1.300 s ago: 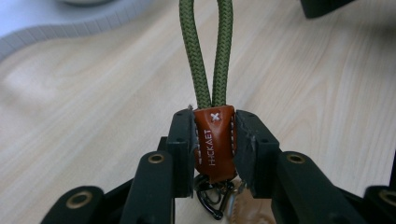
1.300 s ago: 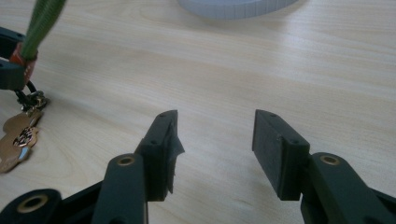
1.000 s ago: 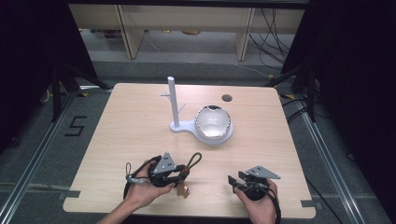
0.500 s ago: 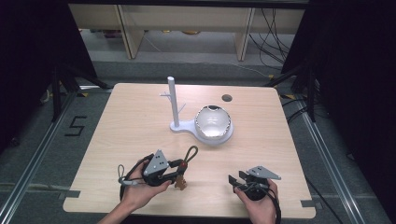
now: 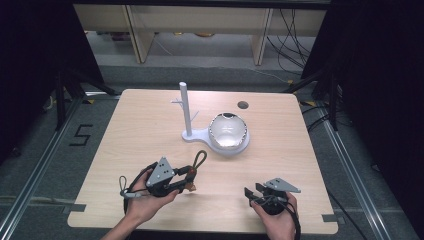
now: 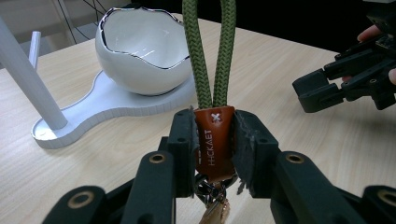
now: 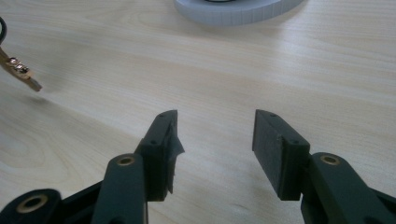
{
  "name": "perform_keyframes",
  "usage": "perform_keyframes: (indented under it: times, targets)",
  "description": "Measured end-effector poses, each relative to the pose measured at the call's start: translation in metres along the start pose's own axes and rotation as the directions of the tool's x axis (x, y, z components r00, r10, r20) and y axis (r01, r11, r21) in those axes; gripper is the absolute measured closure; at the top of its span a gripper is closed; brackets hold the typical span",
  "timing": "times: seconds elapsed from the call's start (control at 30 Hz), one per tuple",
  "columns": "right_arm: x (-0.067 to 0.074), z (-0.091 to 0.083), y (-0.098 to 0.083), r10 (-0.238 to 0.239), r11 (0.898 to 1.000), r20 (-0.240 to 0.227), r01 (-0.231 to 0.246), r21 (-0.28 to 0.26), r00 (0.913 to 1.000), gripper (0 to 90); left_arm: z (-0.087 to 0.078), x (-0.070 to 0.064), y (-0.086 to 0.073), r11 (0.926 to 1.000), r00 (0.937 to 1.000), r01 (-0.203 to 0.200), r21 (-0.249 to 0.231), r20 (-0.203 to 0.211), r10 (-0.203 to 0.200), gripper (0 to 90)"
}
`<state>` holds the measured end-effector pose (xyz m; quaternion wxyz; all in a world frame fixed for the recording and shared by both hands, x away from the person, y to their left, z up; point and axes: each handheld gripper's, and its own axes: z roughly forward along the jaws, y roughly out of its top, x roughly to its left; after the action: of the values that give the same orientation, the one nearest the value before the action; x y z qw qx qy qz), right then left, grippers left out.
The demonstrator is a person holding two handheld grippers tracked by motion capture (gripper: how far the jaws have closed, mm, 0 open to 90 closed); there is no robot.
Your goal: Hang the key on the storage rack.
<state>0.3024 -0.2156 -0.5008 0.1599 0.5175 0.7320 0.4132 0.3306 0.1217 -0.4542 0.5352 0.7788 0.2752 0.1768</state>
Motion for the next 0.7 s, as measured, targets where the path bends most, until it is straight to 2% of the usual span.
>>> perform_keyframes:
  times: [0.13, 0.17, 0.47, 0.63, 0.7]
  targets:
    - [0.0, 0.0, 0.0, -0.001, 1.0, 0.0, 0.001, -0.002, 1.0, 51.2, -0.003, 0.001, 0.002, 1.0, 0.9999, -0.001, -0.004, -0.011, 0.001, 68.7]
    - [-0.001, 0.001, 0.0, -0.008, 1.0, 0.02, 0.008, -0.001, 0.9998, 51.2, -0.004, 0.002, 0.004, 0.9999, 0.9999, 0.0, -0.011, -0.012, 0.0, 68.8]
    - [0.0, 0.002, -0.001, -0.002, 1.0, 0.01, 0.002, -0.012, 0.9999, 51.2, -0.01, 0.007, 0.005, 0.9993, 0.9997, 0.014, -0.034, -0.021, -0.015, 68.7]
    - [-0.001, 0.003, -0.001, -0.009, 1.0, 0.015, 0.01, -0.017, 0.9998, 51.2, -0.014, 0.01, 0.007, 0.9991, 0.9989, 0.016, -0.041, -0.043, -0.017, 68.8]
    - [-0.001, 0.002, -0.001, -0.006, 1.0, 0.0, 0.006, -0.017, 1.0, 51.2, -0.016, 0.011, 0.007, 0.9989, 0.9987, 0.016, -0.044, -0.049, -0.018, 68.8]
